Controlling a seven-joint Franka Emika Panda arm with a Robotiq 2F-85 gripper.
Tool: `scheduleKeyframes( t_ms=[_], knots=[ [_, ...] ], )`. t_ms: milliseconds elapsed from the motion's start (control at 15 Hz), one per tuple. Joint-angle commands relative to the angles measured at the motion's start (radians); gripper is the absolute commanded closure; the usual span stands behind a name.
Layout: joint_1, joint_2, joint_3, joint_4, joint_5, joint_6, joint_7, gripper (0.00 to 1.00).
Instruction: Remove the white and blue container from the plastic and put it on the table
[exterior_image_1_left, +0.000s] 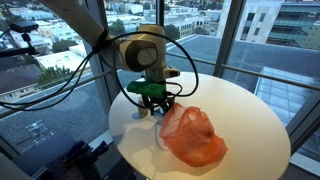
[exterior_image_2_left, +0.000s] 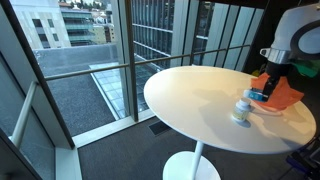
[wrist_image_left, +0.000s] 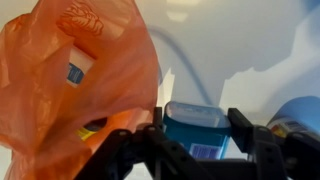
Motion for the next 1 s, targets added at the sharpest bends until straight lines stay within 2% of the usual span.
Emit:
scheduleKeyframes(
  t_ms=[0,400,667,733,800,867,933],
  knots=[
    [0.006,0.016,0.002,-0.022,-0.066,0.04,0.023,0.59],
    [0.031,0.031,0.009,-0.064,-0.152,0.087,0.044,0.59],
    [0.038,0.029,0.015,-0.078,-0.157,0.089,0.035,0.59],
    [0.038,0.029,0.015,-0.078,-0.155,0.086,0.034,0.45],
    [0.038,0.028,0.015,-0.078,-0.157,0.083,0.036,0.36],
    [0.037,0.024,0.015,-0.078,-0.155,0.079,0.032,0.18],
    [0.035,0.022,0.014,-0.078,-0.154,0.079,0.032,0.09]
  ],
)
